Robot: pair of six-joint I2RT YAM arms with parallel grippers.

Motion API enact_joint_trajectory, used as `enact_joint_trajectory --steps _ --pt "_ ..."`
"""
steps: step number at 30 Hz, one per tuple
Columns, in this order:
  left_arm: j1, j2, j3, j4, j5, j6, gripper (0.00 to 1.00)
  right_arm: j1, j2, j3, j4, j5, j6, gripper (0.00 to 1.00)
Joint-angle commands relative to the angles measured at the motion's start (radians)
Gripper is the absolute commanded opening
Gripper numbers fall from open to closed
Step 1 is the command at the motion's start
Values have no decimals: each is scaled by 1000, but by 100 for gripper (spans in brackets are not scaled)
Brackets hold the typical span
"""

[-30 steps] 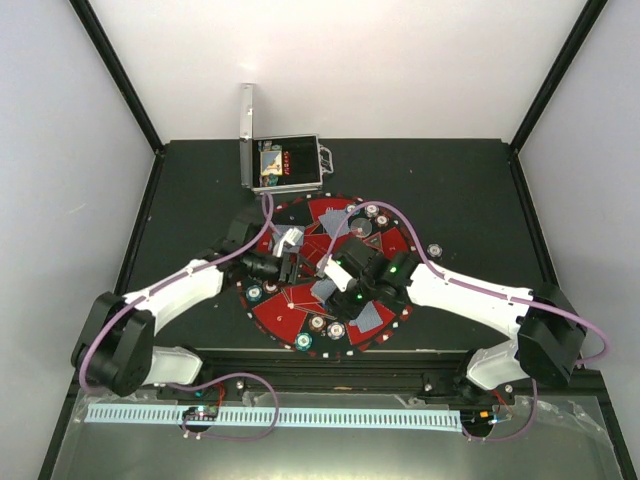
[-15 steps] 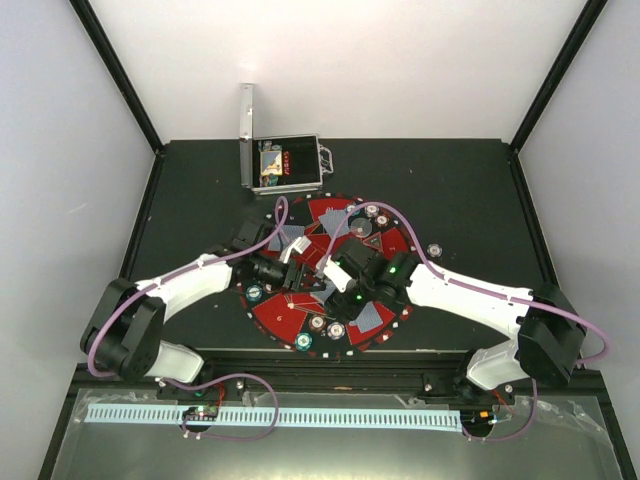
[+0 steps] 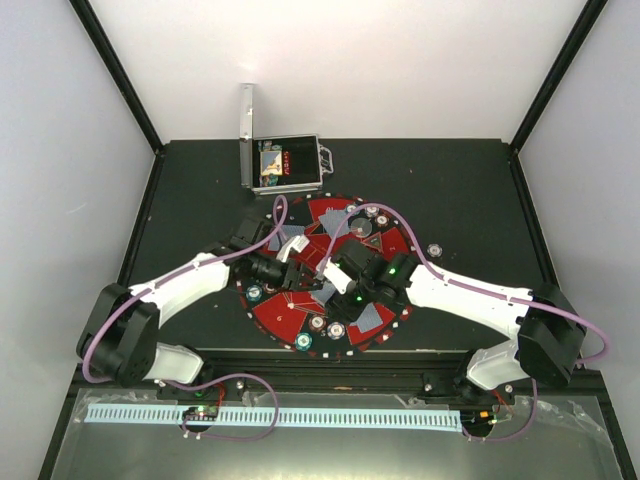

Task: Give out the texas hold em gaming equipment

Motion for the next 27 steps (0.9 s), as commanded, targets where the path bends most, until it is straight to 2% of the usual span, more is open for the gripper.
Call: enact_joint_trajectory --steps 1,10,17,27 --pt "16 -30 24 -60 -48 37 46 5 -17 -6 21 2 -3 63" --pt "27 -42 22 -85 -50 50 37 4 -22 -13 24 2 2 63" --pt "36 -46 24 -88 -49 69 20 4 -20 -20 30 -8 4 63" --pt "48 -57 23 -98 -50 85 2 3 -14 -27 24 15 26 63"
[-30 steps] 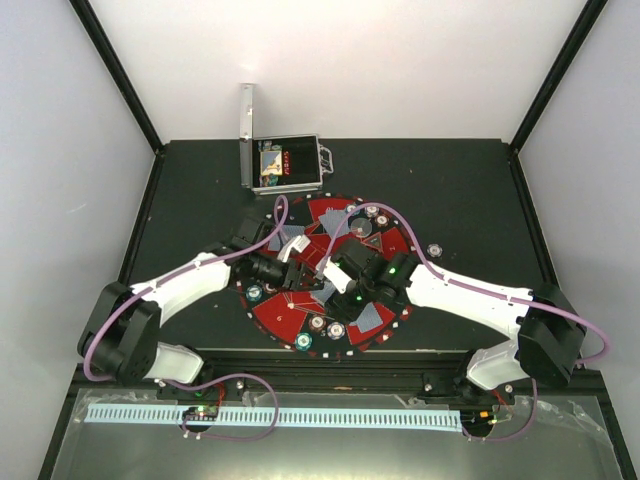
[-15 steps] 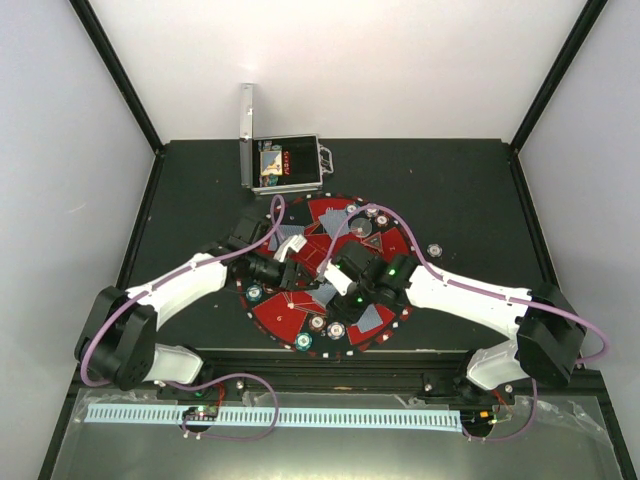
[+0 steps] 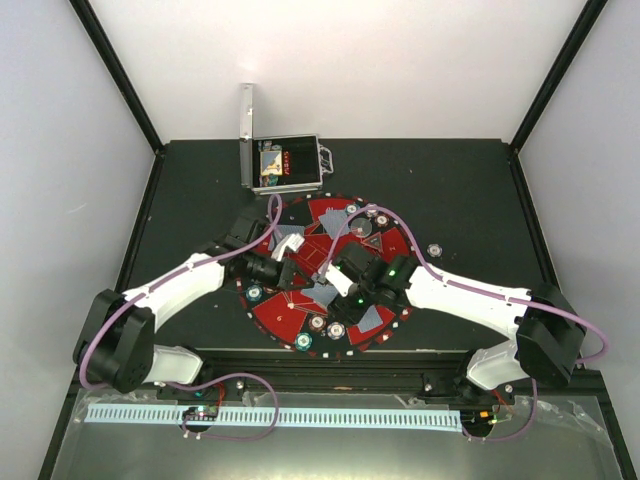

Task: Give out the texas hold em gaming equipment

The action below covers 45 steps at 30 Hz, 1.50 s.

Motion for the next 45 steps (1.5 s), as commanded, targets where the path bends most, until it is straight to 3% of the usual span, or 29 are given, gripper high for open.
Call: enact_joint_trajectory --steps 1,14,22,35,39,45 --pt "16 -27 23 -51 -38 26 2 3 -11 -6 29 17 27 63" --pt "58 -87 26 -94 -76 58 1 2 -3 -5 39 73 104 62" --pt "95 -157 34 -122 -170 88 2 -7 -15 -4 39 124 143 62" --pt "77 -263 108 -164 -518 209 2 -143 -78 -45 40 155 183 62" --pt "-40 -261 121 -126 -763 291 2 -199 -111 -64 54 148 186 62" --pt "-178 -196 125 -9 -1001 397 2 -258 -149 -74 51 157 185 62"
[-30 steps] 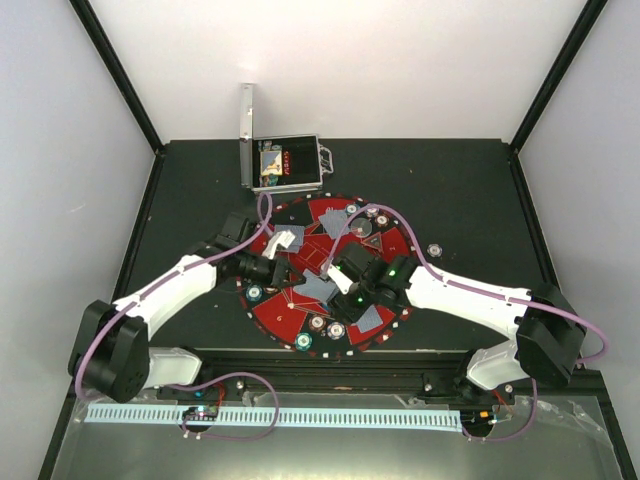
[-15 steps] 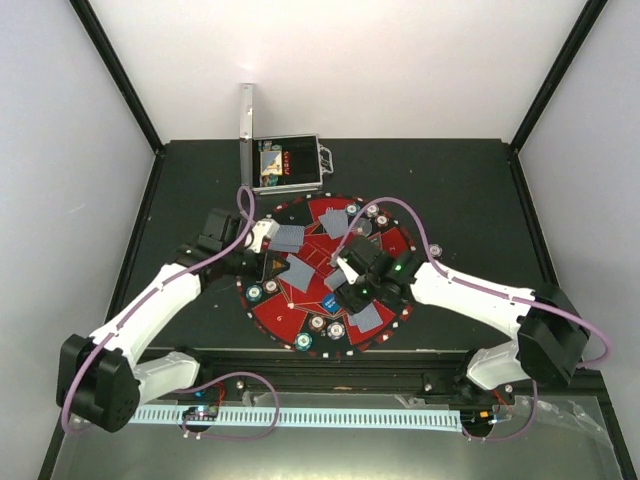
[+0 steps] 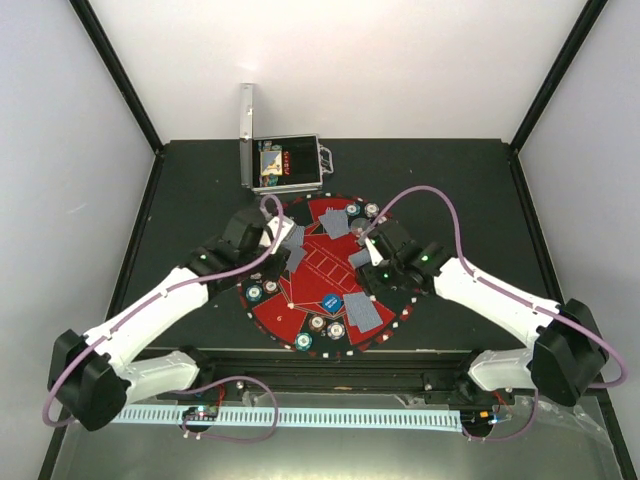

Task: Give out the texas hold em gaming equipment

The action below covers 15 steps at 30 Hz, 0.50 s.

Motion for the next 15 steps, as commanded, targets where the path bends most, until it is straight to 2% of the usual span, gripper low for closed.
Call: enact_joint_trajectory --steps 1,6,9,15 --pt "-88 59 41 121 -275 134 2 -36 -44 -13 27 19 6 62" --pt "-193 187 65 182 -444 258 2 -56 -63 -24 29 16 8 62" --pt "-229 293 94 168 -499 287 2 -64 -67 -30 33 8 11 62" --pt "-282 398 84 207 -647 316 2 -73 -69 -37 46 -10 12 62"
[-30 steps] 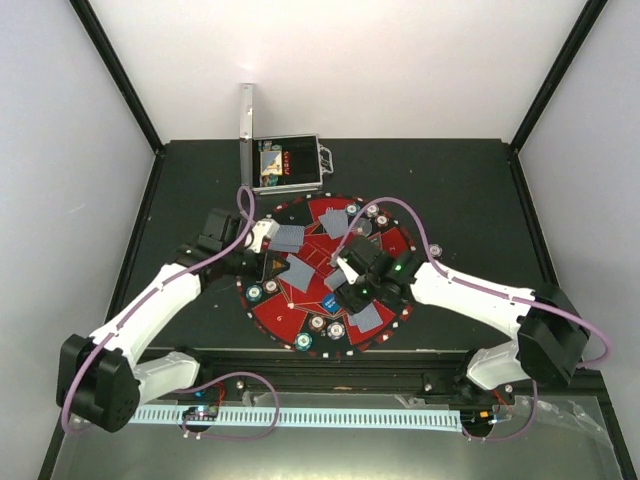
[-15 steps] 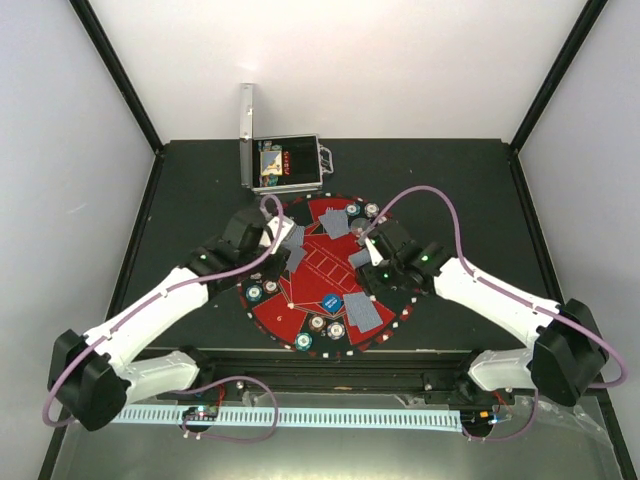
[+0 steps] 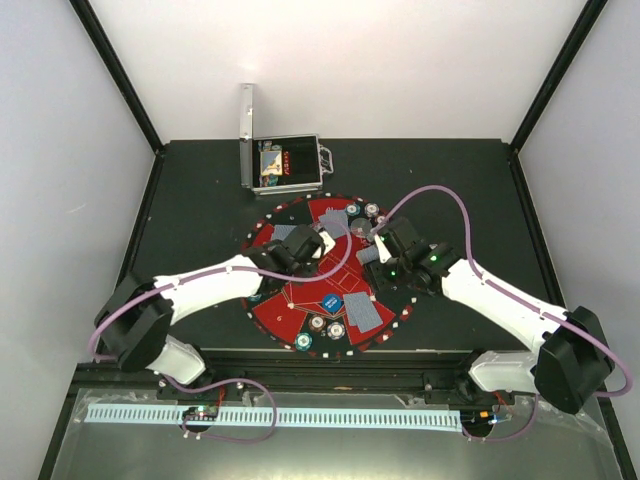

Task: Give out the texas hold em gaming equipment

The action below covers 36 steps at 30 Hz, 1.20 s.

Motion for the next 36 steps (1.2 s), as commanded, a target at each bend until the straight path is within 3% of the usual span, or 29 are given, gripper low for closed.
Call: enact_joint_trajectory --steps 1,11,21,36 --pt "-32 49 21 55 -155 56 2 -12 -17 -10 38 -15 10 62" --pt "-96 145 15 6 -139 30 2 -17 -15 -11 41 -30 2 62" --pt "-154 160 -19 -80 -32 -82 2 -18 -26 -12 39 -27 5 62" --pt "-132 207 6 -96 55 -52 2 -19 -39 -18 24 -21 11 62"
